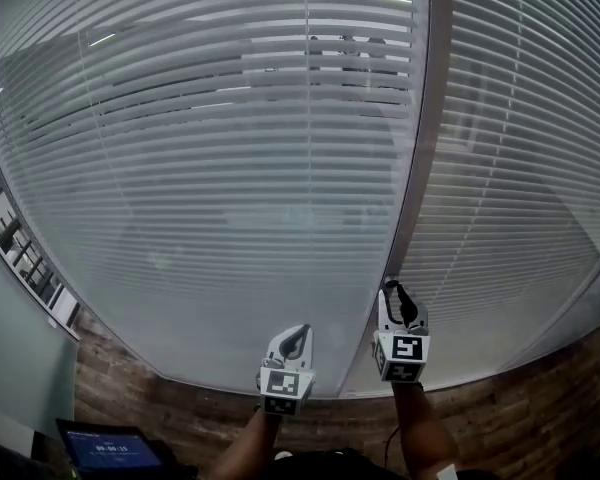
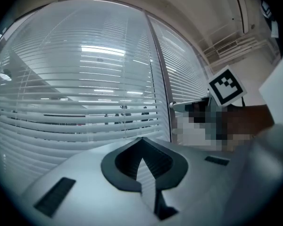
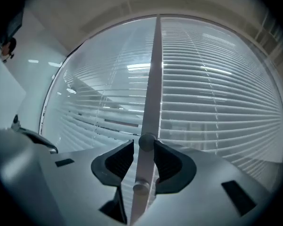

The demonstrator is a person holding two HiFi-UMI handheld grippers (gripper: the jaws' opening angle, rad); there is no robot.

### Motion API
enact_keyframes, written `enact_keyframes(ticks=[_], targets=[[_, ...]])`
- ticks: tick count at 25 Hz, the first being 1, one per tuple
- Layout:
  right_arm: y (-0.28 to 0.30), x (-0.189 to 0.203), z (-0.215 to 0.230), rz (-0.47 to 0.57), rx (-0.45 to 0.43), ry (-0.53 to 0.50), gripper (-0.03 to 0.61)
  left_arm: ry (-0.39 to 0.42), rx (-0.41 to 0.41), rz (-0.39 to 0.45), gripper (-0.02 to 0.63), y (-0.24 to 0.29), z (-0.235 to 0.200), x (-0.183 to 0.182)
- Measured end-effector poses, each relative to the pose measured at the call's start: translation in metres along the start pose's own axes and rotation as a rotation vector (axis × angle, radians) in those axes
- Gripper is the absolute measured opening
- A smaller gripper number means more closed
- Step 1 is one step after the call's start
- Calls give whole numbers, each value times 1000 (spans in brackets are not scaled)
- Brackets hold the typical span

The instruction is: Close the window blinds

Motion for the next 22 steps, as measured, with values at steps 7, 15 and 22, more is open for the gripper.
enact_keyframes(ticks=[7,15,22], targets=[[1,1,-1,6,62,58,125,0,8,-11,-8,-1,6,6],[12,4,4,-14,81,88,140,-1,-5,-12,-8,-3,1,7],[13,4,3,-2,65,-20,127,-12,-29,-13,-8,-5,-10,8]])
Point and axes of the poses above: the fingertips, and each gripper's own axes: y forward along the fingers, z to its right, x out of its underside, the point moved 7 cm from there along -y, backward along the fingers, and after that the axes turned 9 degrees about -y, right-handed, at the moved point
